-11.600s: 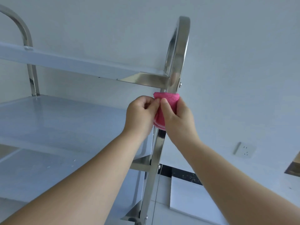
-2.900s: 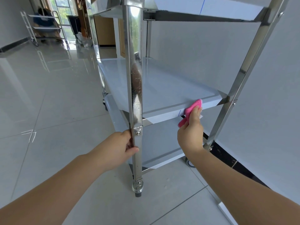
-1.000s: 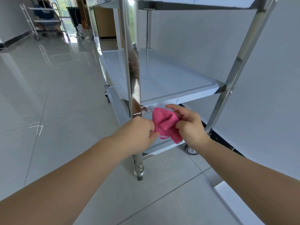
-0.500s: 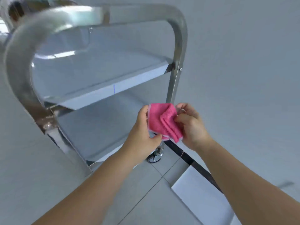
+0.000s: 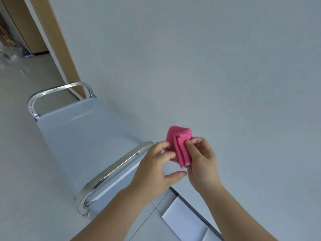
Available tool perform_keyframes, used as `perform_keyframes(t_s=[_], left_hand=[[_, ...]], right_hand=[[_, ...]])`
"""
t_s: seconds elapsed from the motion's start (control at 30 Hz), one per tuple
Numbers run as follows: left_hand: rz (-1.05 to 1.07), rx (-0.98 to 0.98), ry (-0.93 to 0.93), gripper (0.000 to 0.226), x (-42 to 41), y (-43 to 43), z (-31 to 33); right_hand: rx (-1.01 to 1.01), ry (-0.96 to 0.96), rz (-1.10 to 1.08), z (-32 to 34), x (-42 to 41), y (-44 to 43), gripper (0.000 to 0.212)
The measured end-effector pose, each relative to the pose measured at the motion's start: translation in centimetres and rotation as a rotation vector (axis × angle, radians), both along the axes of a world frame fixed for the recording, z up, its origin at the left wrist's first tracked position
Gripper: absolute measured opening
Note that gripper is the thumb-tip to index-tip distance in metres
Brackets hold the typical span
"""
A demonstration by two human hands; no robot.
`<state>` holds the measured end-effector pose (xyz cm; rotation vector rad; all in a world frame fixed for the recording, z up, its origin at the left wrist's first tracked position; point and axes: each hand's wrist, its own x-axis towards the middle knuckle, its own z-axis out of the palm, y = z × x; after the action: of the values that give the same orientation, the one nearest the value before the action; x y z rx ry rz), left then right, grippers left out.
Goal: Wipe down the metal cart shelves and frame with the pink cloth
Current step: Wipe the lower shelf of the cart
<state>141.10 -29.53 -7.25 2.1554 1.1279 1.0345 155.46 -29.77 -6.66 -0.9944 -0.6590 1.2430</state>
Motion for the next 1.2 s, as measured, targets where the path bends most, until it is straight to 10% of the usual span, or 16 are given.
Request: perform_keyframes(t_s=[0.37,0.53,0.77,1.2], left_hand=[[-0.308,-0.056,-0.318,0.013,-6.3,1.8,6.0],[-0.511,-0.374,-0.351,0.016,-12.8,2.5,6.3],[-0.475,-0.391,-0.209,0.011,-18.6,2.1,6.9],[-0.297,-0.869,-0.122,0.024,-27.3,-5.7,3.3]], right_hand=[[0.102,0.079,0.102,6.6,-8.2,-2.6,0.032],[0.140,-0.089,0.094,5.6,-14.3,-5.1,0.040],[-0.177,-0.052,-0.353,4.6,-18.3,-10.3,0.026],[-0.389,-0.264,-0.378,0.8,-24.4,-19.9,0.010]])
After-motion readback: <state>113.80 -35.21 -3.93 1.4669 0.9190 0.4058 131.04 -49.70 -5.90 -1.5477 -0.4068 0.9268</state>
